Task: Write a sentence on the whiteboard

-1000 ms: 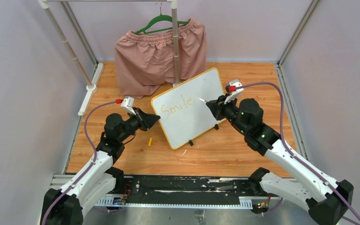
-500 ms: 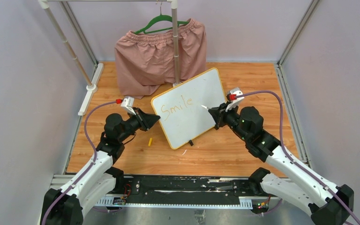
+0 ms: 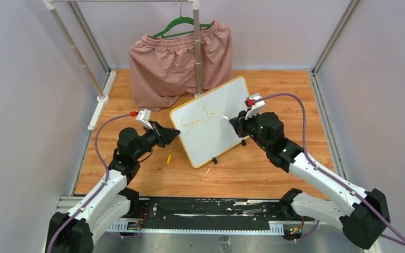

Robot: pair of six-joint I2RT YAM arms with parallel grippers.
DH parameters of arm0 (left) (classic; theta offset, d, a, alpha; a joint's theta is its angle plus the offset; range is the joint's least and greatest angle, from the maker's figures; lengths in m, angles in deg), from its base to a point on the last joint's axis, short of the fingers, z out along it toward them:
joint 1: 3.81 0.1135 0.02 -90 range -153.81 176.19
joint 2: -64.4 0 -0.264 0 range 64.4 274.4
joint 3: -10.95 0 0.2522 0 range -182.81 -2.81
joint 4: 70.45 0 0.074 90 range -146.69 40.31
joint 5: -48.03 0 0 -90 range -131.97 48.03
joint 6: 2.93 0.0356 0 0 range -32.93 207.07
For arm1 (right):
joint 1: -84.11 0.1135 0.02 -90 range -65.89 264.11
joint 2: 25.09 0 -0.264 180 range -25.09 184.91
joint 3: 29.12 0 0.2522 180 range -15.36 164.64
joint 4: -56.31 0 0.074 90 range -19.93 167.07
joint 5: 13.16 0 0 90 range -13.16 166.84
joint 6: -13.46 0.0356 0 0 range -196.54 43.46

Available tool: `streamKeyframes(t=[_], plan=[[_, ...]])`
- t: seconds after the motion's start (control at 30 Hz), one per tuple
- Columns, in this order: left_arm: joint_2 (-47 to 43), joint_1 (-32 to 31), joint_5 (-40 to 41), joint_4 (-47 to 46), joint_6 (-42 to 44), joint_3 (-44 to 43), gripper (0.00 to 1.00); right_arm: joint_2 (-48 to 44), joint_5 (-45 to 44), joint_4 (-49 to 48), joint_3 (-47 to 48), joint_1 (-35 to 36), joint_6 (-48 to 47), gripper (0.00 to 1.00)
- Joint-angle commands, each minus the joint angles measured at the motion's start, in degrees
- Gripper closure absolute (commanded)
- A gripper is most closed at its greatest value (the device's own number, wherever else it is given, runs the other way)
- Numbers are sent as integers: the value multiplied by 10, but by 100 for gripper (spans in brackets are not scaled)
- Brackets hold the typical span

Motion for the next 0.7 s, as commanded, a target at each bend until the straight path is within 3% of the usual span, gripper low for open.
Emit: streamKeyframes(t=[0.0, 0.67], plan=[[-7, 1, -3, -13, 0, 6, 100, 21, -6, -39, 28, -6, 7, 100], [-12, 1, -3, -13, 0, 8, 100, 54, -22, -62, 27, -12, 19, 100]])
